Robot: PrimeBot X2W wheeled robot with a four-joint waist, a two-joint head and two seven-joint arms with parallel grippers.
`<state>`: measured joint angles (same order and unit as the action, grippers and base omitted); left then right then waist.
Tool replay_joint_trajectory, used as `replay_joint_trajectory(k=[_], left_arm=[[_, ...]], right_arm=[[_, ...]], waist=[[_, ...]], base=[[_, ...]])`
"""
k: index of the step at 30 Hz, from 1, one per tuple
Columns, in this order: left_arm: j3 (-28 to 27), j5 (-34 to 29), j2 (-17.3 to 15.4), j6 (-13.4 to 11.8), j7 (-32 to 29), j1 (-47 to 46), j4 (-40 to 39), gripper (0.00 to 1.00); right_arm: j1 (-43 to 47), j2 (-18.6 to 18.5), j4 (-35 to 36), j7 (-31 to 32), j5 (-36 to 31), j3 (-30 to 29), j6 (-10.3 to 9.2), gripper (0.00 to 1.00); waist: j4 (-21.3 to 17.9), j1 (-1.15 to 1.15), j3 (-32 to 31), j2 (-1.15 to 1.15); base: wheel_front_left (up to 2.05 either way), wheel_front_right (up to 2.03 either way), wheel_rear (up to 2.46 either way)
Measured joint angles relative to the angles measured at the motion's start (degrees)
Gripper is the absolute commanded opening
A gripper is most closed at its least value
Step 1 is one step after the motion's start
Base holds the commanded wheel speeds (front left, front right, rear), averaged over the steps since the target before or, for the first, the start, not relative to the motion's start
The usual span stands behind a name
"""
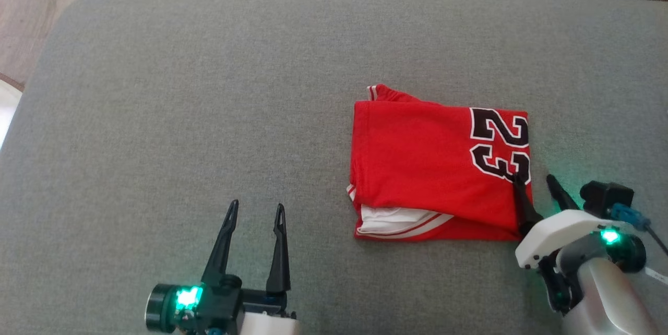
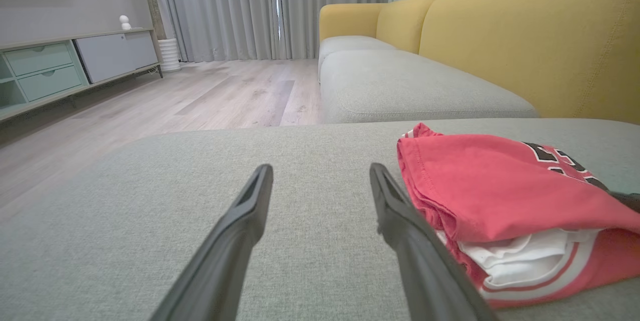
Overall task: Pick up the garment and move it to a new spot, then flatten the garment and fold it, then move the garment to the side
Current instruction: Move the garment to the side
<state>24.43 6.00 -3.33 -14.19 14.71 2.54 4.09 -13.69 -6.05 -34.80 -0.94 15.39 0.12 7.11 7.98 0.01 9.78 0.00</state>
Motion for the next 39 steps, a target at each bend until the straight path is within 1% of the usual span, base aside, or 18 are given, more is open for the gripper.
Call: replay_joint_trajectory(k=[1,2,3,4,11,14,19,22,24,25,30,32,34,36,37,39], left_arm=[[0.1,0.0,0.0,0.0,0.0,0.0,0.0,1.0],[0.2,0.1,0.0,-0.2,0.0,0.0,0.0,1.0],[0.3,0.2,0.0,-0.5,0.0,0.0,0.1,1.0],[0.3,0.4,0.0,-0.5,0.0,0.0,0.1,1.0],[0.1,0.6,0.0,-0.9,0.0,0.0,0.2,1.0],[-0.1,0.5,0.0,-0.9,0.0,-0.2,0.0,1.0],[-0.4,0.4,0.0,-0.5,0.0,-1.8,-1.5,1.0],[-0.7,2.0,0.1,-0.3,0.0,-3.0,-3.3,1.0],[-1.0,2.1,0.1,0.5,0.0,-3.7,-3.9,1.0],[-1.5,2.1,0.1,0.7,0.0,-4.3,-4.6,1.0],[-2.1,2.2,0.1,1.7,0.0,-6.4,-6.3,1.0],[-2.2,2.6,0.1,1.9,0.0,-7.1,-6.5,1.0],[-2.4,2.6,0.1,2.1,0.0,-7.5,-6.5,1.0],[-2.4,2.6,0.1,2.3,0.0,-8.0,-6.4,1.0],[-2.4,2.6,0.1,2.6,0.0,-8.3,-6.4,1.0],[-2.4,2.5,0.1,2.7,0.0,-8.9,-6.2,1.0]], right_arm=[[-0.1,0.1,0.0,0.3,1.0,0.3,0.0,0.82],[-0.3,0.1,0.0,0.6,2.0,0.6,0.0,0.49],[-0.5,0.2,0.0,0.8,3.0,1.1,-0.01,0.11],[-0.8,0.2,0.0,1.0,3.8,1.7,0.0,0.0],[-1.0,0.0,0.7,-0.3,5.8,3.4,0.0,0.0],[-1.2,-1.6,1.9,-0.6,5.7,3.7,0.0,0.0],[-4.1,-8.7,5.7,-0.3,3.5,3.4,0.0,0.0],[-6.5,-13.5,9.1,1.1,2.5,2.4,0.0,0.0],[-7.4,-16.7,11.2,2.3,2.2,1.5,0.0,0.0],[-7.6,-19.8,13.4,3.9,2.0,0.4,0.0,0.0],[-8.3,-26.1,17.7,6.9,1.6,-3.3,0.0,0.0],[-8.6,-28.7,18.2,7.1,1.7,-4.7,0.0,0.0],[-9.4,-30.5,18.1,7.3,1.8,-6.0,0.0,0.0],[-10.2,-31.7,18.1,7.5,1.0,-7.6,0.0,1.0],[-10.6,-32.1,18.3,7.5,-0.4,-8.1,0.0,1.0],[-11.2,-31.6,19.0,6.5,-2.8,-9.8,0.0,1.0]], waist=[[0.1,-0.01,0.1,0.0],[0.0,-0.01,0.2,0.0],[-0.1,-0.01,0.3,0.0],[-0.2,-0.01,0.3,0.0],[-2.0,-0.01,0.3,0.0],[-3.7,-0.02,0.5,0.0],[-7.1,-0.02,1.8,0.0],[-9.2,-0.01,3.2,0.0],[-10.5,-0.01,4.3,0.0],[-11.7,-0.01,5.4,0.0],[-14.2,-0.01,8.1,0.0],[-15.0,-0.01,9.2,0.0],[-15.6,-0.01,10.2,0.0],[-16.1,0.0,11.0,0.0],[-16.3,0.0,11.4,0.0],[-16.4,0.0,11.7,0.0]], base=[[0.0,0.0,0.0],[0.0,0.0,0.0],[0.0,0.0,0.0],[0.0,0.0,0.0],[0.0,0.0,0.0],[0.0,0.0,0.0],[0.0,0.0,0.0],[0.0,0.0,0.0],[0.0,0.0,0.0],[0.0,0.0,0.0],[0.0,0.0,0.0],[0.0,0.0,0.0],[0.0,0.0,0.0],[0.0,0.0,0.0],[0.0,0.0,0.0],[0.0,0.0,0.0]])
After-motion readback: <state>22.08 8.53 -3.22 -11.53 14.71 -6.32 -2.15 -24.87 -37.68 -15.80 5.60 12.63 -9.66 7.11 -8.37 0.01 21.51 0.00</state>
